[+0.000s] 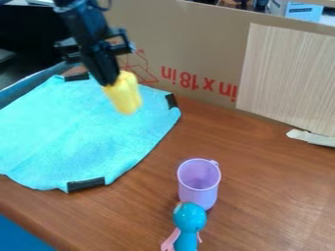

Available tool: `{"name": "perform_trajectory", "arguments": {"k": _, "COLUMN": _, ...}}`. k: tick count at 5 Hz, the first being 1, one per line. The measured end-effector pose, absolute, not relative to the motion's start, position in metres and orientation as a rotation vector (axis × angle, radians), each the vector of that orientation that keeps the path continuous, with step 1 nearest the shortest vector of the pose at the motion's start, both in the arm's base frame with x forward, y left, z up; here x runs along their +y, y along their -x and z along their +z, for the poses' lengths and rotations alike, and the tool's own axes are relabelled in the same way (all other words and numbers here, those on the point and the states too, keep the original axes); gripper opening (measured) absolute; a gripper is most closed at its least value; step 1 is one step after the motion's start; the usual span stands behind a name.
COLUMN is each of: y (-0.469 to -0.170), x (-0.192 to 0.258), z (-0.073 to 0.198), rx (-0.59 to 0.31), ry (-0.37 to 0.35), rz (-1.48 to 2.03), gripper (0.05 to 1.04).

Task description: Put the yellow bell pepper on the top right edge of the towel

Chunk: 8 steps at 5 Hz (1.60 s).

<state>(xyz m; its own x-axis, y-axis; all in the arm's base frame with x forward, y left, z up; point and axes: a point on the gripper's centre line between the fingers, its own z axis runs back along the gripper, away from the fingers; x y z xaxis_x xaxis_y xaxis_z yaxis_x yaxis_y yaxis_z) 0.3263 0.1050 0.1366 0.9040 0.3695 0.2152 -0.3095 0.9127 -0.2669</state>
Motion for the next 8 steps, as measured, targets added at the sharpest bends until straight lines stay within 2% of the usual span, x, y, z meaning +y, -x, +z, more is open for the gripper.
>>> {"name": "perform_trajectory", "arguments": {"k": 1, "y": -0.337, "x": 0.117, "z": 0.136, "rx": -0.279, "ry": 0.238, "rz": 0.387, "gripper": 0.086}}
{"name": "perform_trajectory", "arguments": {"k": 3, "y": -0.387, "x": 0.126, "z": 0.115, "rx": -0.246, "ry": 0.229, "rz": 0.442, "gripper": 0.086}}
{"name": "perform_trajectory", "arguments": {"k": 5, "y": -0.407, "x": 0.121, "z": 0.1, "rx": -0.233, "ry": 0.158, "rz": 0.433, "gripper": 0.086}}
{"name": "perform_trajectory", "arguments": {"k": 6, "y": -0.41, "x": 0.12, "z": 0.093, "rx": -0.254, "ry": 0.084, "rz": 0.413, "gripper": 0.117}}
{"name": "perform_trajectory", "arguments": {"k": 7, "y": -0.411, "x": 0.118, "z": 0.092, "rx": -0.253, "ry": 0.066, "rz": 0.407, "gripper": 0.304}}
{"name": "perform_trajectory", "arguments": {"k": 8, "y": -0.41, "x": 0.116, "z": 0.088, "rx": -0.247, "ry": 0.037, "rz": 0.396, "gripper": 0.605}}
